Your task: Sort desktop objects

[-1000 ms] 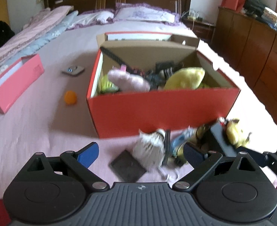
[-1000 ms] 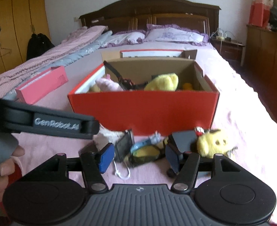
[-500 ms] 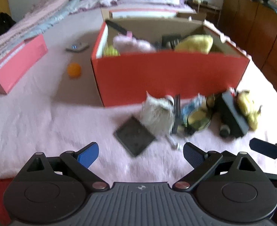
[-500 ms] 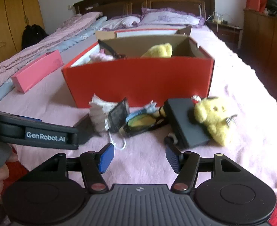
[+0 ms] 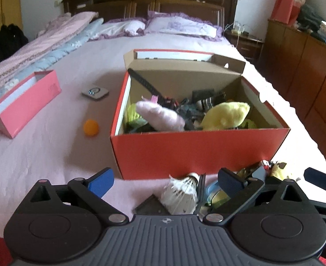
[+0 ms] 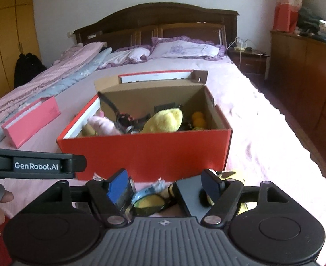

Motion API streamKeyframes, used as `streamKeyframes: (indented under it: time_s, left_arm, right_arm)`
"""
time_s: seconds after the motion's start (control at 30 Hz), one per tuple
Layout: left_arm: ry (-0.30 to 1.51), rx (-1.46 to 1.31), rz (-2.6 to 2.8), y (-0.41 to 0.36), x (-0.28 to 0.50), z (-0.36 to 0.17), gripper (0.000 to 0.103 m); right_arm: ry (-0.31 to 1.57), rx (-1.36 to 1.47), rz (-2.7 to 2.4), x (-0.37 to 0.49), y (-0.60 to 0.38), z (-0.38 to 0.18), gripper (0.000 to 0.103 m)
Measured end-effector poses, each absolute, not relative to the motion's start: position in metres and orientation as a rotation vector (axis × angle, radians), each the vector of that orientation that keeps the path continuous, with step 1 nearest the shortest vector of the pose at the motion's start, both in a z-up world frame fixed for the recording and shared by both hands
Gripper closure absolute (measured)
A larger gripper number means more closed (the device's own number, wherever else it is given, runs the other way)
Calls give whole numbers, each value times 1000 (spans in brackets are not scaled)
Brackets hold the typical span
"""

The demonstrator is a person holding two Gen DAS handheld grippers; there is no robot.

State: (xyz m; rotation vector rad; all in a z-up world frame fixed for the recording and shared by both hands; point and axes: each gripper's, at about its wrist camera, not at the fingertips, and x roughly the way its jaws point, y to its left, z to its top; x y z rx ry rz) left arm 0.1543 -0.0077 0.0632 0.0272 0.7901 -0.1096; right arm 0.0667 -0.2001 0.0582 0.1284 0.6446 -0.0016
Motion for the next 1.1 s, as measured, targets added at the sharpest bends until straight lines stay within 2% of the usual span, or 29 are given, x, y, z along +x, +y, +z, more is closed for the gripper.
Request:
streamKeyframes:
  time_s: [0.23, 0.47, 1.1]
  left_arm:
    - [784, 34, -111, -13, 155, 64, 1]
    - [777, 40, -86, -10, 153, 65, 0]
    - [794, 28, -85, -7, 151, 63, 0]
  right_arm:
    - [637, 135, -14, 68, -203, 60, 22]
    - [624, 119, -34, 65, -201, 60, 13]
    - [626, 137, -43, 58, -199, 59, 12]
